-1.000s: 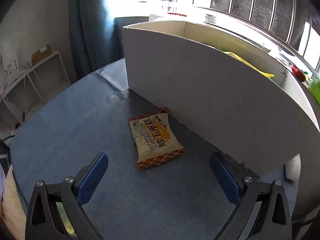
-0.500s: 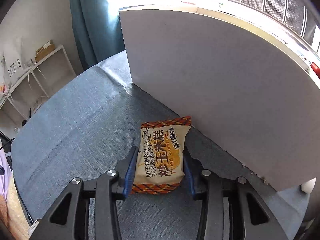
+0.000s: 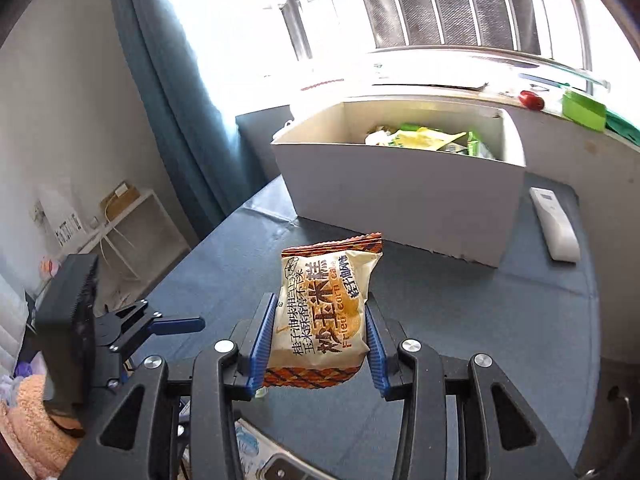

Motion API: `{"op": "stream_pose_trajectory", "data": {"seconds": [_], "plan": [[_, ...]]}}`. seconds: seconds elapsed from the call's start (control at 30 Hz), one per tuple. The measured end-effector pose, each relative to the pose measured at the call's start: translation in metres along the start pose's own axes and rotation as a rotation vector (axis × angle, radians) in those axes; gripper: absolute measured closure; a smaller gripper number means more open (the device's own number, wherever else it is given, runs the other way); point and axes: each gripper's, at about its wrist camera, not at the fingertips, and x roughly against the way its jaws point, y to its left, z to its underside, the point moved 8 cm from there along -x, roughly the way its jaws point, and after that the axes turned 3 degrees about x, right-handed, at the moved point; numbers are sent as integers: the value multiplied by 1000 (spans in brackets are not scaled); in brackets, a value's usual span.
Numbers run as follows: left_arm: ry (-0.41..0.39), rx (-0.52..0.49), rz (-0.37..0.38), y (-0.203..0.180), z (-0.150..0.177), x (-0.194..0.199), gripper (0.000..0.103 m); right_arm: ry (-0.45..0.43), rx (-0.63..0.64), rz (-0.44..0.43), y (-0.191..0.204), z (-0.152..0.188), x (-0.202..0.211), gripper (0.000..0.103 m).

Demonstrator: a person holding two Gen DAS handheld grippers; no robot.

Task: Organize snacks
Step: 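Grasp the last jelly cup with the left gripper while the right carries the packet, then lower the packet and jelly cup into the white box and open both grippers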

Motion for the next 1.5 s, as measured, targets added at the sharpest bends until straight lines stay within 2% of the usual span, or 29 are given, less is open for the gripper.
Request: {"op": "stream_pose_trajectory", "data": {"seconds": [0.07, 0.13, 0.2, 0.27, 0.4, 0.53, 0.67, 0.83, 0.93, 1.07, 1.17, 1.27, 1.37, 1.4, 1.43, 1.47, 1.5], "plan": [[23, -4, 6, -3, 1, -9, 16, -28, -61, -3, -3, 10, 13, 58], [41, -15, 17, -6, 5, -15, 48, -46, -113, 0, -9, 21, 26, 58], [25, -45, -4, -8, 6, -14, 54, -51, -153, 5, -15, 34, 31, 58], [17, -39, 3, -10, 7, -11, 54, -53, -177, 2, -18, 44, 34, 58], [-48, 11, 33, -3, 1, 5, 54, -48, -198, -7, -19, 57, 36, 58], [-147, 41, 55, 6, -26, 36, 54, -74, -214, -26, -20, 51, 39, 58], [-243, 77, 86, 28, -78, 64, 54, -114, -210, -42, -26, 20, 37, 58], [-347, 63, 79, 49, -159, 79, 54, -164, -196, -20, -45, -49, 26, 58], [-352, 51, 66, 61, -209, 68, 54, -169, -202, 15, -62, -93, 11, 58], [-299, 49, 54, 77, -259, 31, 54, -139, -211, 62, -88, -140, -20, 58], [-249, 49, 32, 88, -280, 4, 54, -107, -209, 97, -106, -161, -44, 58], [-220, 48, 14, 91, -287, -18, 54, -85, -205, 115, -121, -174, -63, 58], [-202, 59, -13, 98, -292, -31, 50, -57, -215, 128, -131, -177, -78, 58], [-193, 64, -13, 100, -292, -33, 27, -53, -216, 137, -133, -177, -81, 58], [-185, 71, -10, 101, -292, -34, 0, -50, -215, 138, -134, -178, -84, 53], [-196, 82, -15, 103, -291, -32, 0, -43, -216, 135, -135, -177, -86, 48], [-206, 87, -5, 105, -289, -29, 0, -36, -219, 125, -136, -177, -89, 23]]}}
